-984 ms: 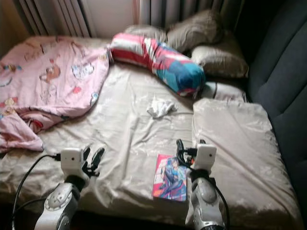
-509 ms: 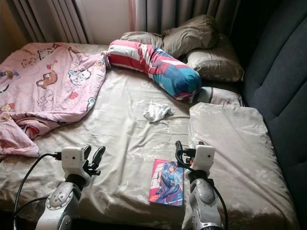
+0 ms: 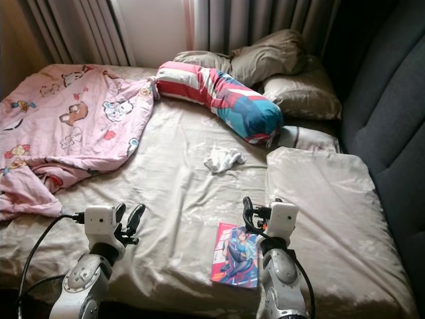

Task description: Clean up the room

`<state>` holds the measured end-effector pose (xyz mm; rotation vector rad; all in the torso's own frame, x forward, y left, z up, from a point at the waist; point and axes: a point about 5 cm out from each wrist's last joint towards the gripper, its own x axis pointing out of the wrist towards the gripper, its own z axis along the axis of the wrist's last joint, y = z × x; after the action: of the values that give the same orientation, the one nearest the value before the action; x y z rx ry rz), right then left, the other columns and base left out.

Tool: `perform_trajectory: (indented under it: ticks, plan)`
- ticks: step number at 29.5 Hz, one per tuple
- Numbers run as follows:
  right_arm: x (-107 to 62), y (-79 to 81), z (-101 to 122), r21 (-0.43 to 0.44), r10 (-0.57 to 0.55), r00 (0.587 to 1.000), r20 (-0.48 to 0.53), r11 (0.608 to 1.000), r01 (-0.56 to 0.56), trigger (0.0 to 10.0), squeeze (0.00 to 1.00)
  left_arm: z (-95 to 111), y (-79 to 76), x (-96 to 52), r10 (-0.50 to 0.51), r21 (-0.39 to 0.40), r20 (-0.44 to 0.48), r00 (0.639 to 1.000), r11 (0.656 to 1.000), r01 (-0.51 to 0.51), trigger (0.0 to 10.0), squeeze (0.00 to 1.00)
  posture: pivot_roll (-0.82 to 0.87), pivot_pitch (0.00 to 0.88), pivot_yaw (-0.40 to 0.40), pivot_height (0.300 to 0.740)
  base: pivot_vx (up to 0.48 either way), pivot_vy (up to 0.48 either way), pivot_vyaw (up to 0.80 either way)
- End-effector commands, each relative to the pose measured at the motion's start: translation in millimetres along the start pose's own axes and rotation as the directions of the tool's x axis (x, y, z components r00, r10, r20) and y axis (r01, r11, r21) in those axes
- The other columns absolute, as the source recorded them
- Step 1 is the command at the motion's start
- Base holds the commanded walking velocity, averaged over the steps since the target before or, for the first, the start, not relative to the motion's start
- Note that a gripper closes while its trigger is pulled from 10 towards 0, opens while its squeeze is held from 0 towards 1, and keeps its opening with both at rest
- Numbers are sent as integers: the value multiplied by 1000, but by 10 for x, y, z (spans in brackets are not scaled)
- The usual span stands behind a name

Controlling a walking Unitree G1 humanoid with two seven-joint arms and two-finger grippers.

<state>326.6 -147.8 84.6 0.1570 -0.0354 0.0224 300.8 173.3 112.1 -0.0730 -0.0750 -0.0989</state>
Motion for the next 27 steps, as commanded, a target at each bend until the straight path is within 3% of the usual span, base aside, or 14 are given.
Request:
perform_trajectory:
  ticks: [1,11,27]
  plan:
    - [-32,31,-61,13,5,1000,-27,1000,-4,10000,0,-14,32,-23,7,-7,-9,1000,1000,-7,10000,0,90,223,-22,740,0,304,0]
    - [-24,19,-57,7,3,999,-32,1000,-3,10000,0,-5,36,-19,6,-8,-9,1000,1000,-6,10000,0,93,230,-19,740,0,307,0]
    - [-10,13,-48,4,6,999,-32,1000,-6,10000,0,-1,36,-16,5,-5,-11,1000,1000,-5,10000,0,93,234,-19,740,0,480,0]
